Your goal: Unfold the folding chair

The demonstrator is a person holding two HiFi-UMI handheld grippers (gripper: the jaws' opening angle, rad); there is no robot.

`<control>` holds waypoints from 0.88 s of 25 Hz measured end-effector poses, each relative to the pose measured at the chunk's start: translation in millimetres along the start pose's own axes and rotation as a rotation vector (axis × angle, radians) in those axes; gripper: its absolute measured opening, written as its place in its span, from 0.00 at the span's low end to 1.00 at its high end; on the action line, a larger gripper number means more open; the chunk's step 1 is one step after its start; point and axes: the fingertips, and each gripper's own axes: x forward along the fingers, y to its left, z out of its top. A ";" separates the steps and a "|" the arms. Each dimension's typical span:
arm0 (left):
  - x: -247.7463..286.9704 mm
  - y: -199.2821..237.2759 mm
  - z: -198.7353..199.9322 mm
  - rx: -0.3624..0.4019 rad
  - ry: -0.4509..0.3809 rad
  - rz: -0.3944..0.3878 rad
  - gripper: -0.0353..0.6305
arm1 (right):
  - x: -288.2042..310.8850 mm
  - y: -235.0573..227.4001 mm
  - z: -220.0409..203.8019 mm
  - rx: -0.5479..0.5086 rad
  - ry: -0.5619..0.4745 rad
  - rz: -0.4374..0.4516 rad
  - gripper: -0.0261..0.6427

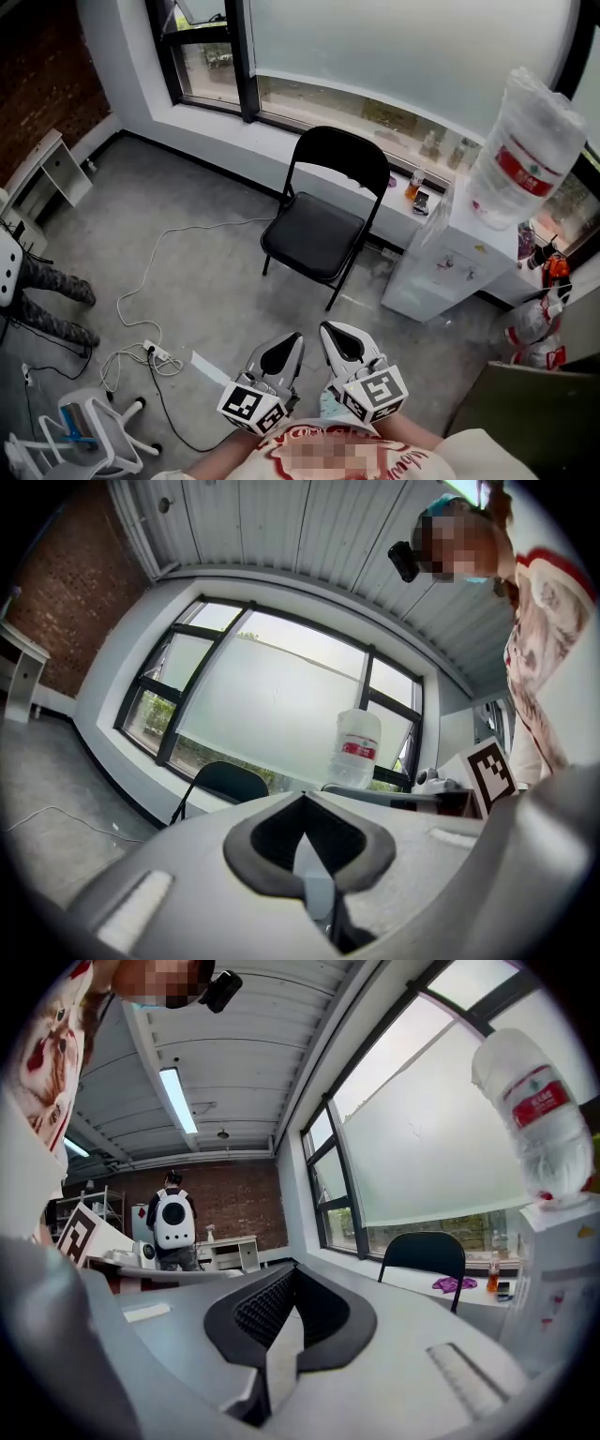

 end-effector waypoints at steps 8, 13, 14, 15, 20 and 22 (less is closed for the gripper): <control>-79.6 -11.9 -16.0 -0.013 0.038 -0.072 0.06 | -46.3 89.3 -47.3 0.017 0.038 -0.103 0.08; -89.3 -39.6 -21.4 -0.003 0.040 -0.135 0.06 | -74.4 98.7 -41.0 -0.007 0.010 -0.147 0.08; -89.7 -45.1 -17.8 0.008 0.033 -0.143 0.06 | -78.1 98.0 -38.1 -0.013 0.001 -0.152 0.08; -90.5 -50.4 -14.8 0.019 0.026 -0.150 0.06 | -81.7 97.3 -36.0 -0.019 -0.005 -0.157 0.08; -91.6 -69.3 -6.9 0.034 0.006 -0.157 0.06 | -99.5 93.6 -27.5 -0.029 -0.006 -0.173 0.08; -91.6 -79.4 -7.1 0.025 0.005 -0.164 0.06 | -110.0 94.1 -24.7 -0.034 -0.009 -0.175 0.08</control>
